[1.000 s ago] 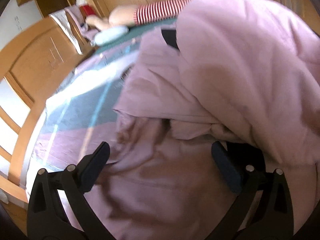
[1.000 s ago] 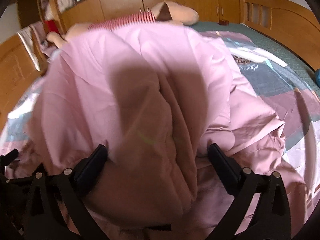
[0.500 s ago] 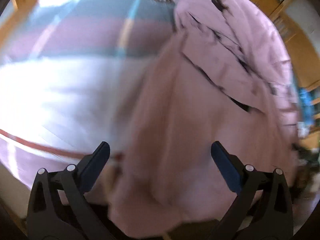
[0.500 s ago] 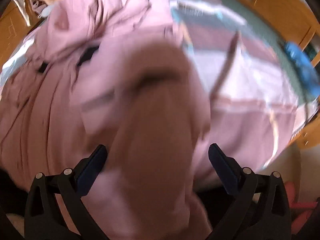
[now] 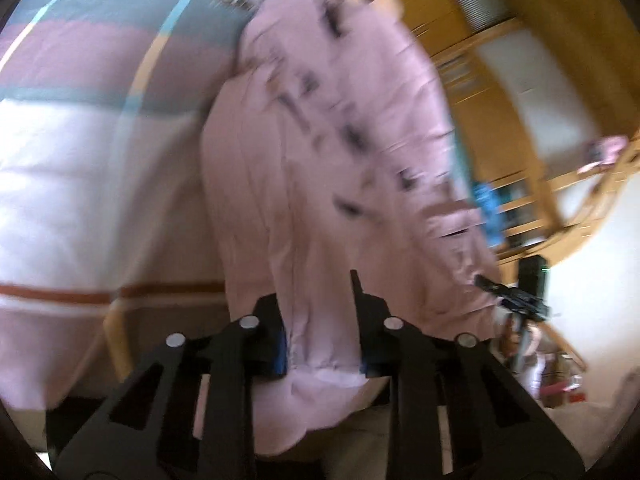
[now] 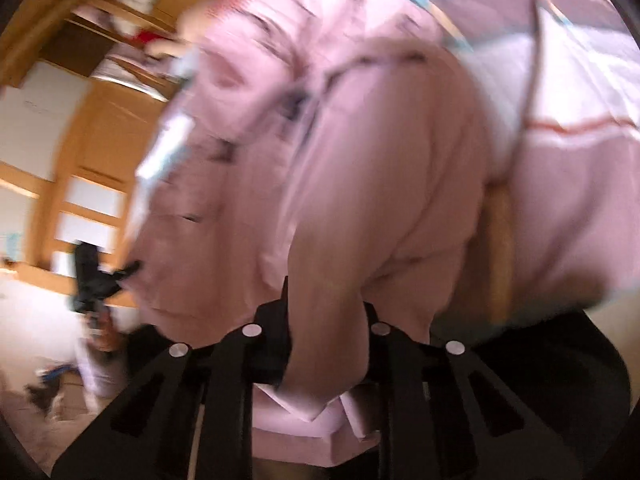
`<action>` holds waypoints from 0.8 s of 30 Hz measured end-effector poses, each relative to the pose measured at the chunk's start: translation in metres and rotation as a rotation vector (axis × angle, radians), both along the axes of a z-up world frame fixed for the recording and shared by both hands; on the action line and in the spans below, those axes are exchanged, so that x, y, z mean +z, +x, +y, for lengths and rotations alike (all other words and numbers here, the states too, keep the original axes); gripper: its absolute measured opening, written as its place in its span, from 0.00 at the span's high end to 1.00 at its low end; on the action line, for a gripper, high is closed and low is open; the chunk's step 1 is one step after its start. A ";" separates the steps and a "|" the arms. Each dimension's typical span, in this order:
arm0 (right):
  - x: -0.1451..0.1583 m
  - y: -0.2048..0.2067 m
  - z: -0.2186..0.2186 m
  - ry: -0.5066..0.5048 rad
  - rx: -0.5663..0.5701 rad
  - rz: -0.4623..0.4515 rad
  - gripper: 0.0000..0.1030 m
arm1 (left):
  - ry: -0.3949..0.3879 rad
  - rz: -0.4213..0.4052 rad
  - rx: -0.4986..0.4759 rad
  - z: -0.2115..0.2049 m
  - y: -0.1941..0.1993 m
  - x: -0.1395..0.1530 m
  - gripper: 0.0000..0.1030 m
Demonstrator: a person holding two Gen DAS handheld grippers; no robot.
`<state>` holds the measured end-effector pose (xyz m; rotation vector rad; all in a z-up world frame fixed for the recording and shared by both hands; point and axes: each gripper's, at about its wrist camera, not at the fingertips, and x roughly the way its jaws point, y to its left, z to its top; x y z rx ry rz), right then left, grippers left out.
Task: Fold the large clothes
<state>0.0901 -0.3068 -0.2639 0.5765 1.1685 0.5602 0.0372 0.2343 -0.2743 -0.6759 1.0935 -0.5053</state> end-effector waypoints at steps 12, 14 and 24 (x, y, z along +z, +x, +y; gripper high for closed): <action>0.065 0.202 -0.042 0.549 -0.346 -0.126 0.84 | -0.304 -0.199 0.209 0.021 0.186 0.097 0.78; 0.042 0.250 -0.051 0.586 -0.474 -0.075 0.81 | -0.267 -0.140 0.307 0.034 0.233 0.089 0.69; -0.026 0.317 -0.047 0.479 -0.607 0.009 0.35 | 0.044 -0.153 0.439 -0.001 0.196 0.066 0.02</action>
